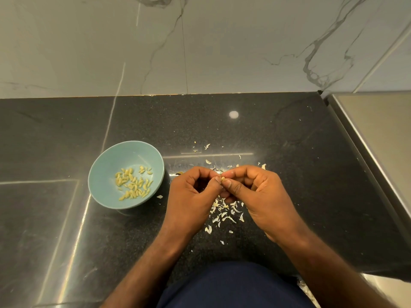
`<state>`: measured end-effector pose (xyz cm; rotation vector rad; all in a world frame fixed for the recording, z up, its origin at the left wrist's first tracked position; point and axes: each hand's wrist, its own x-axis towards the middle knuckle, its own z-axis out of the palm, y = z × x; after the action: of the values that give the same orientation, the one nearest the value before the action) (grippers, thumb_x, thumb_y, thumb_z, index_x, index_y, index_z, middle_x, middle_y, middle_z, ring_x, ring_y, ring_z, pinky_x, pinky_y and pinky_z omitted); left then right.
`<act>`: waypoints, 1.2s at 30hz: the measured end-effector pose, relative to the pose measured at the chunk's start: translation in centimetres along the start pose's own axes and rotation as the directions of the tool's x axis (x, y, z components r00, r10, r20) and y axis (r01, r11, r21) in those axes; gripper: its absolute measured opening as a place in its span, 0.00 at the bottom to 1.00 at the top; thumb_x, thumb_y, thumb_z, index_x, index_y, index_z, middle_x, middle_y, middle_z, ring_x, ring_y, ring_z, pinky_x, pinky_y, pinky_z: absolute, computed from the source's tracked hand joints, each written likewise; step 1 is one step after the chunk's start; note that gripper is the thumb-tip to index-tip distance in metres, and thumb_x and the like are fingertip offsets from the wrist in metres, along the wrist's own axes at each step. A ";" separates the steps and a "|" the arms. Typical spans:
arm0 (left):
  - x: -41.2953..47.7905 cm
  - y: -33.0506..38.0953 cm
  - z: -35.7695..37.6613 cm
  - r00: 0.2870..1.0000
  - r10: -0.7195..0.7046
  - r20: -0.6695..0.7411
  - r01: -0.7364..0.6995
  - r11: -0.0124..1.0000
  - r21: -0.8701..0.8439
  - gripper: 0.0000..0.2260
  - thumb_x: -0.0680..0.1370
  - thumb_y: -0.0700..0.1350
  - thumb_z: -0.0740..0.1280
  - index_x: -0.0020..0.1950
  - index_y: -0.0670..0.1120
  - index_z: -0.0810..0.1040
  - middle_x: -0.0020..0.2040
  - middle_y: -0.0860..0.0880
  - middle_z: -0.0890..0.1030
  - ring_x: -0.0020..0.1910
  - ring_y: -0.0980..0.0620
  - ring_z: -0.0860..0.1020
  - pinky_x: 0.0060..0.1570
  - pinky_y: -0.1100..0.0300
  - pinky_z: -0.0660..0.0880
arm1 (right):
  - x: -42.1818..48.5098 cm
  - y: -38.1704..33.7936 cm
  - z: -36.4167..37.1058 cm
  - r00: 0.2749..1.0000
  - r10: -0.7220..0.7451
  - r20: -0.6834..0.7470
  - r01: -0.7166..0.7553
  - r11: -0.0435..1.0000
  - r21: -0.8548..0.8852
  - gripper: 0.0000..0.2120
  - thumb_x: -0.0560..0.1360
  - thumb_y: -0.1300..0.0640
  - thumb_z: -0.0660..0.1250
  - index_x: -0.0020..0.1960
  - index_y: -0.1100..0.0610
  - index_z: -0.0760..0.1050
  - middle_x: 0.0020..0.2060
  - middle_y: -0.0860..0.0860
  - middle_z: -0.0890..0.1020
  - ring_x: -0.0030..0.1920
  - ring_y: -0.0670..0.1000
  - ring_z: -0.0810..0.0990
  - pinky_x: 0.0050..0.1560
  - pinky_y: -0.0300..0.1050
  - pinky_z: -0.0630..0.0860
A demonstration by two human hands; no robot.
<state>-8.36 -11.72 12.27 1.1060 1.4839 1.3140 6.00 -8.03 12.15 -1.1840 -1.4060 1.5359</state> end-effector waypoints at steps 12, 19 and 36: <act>0.1 -0.5 -0.3 0.998 -0.039 -0.048 0.043 0.997 0.071 0.04 0.77 0.43 0.70 0.43 0.50 0.82 0.38 0.48 0.83 0.35 0.53 0.79 0.40 0.53 0.80 | 0.2 -0.1 -0.1 1.000 0.008 0.028 -0.010 0.997 0.080 0.15 0.69 0.54 0.73 0.54 0.58 0.80 0.47 0.55 0.85 0.45 0.50 0.84 0.43 0.43 0.81; 0.1 -0.3 -0.1 0.997 -0.079 -0.019 0.080 0.997 0.011 0.04 0.77 0.39 0.70 0.42 0.46 0.81 0.35 0.47 0.82 0.33 0.54 0.77 0.39 0.56 0.77 | 0.4 0.5 0.2 0.996 -0.053 -0.067 0.061 0.991 0.121 0.06 0.74 0.64 0.70 0.50 0.58 0.82 0.39 0.54 0.85 0.40 0.51 0.85 0.44 0.43 0.81; 0.1 0.1 -0.2 0.999 0.019 0.048 -0.022 0.998 0.059 0.08 0.78 0.41 0.71 0.53 0.53 0.82 0.45 0.54 0.85 0.45 0.55 0.83 0.46 0.58 0.82 | 0.2 -0.3 -0.6 0.975 -0.200 -0.097 0.186 0.973 -0.137 0.10 0.74 0.64 0.72 0.52 0.52 0.83 0.43 0.46 0.87 0.45 0.47 0.86 0.46 0.40 0.82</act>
<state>-8.55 -11.65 12.40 1.1852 1.4888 1.2561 6.45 -7.60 12.42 -1.1514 -1.5152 1.2446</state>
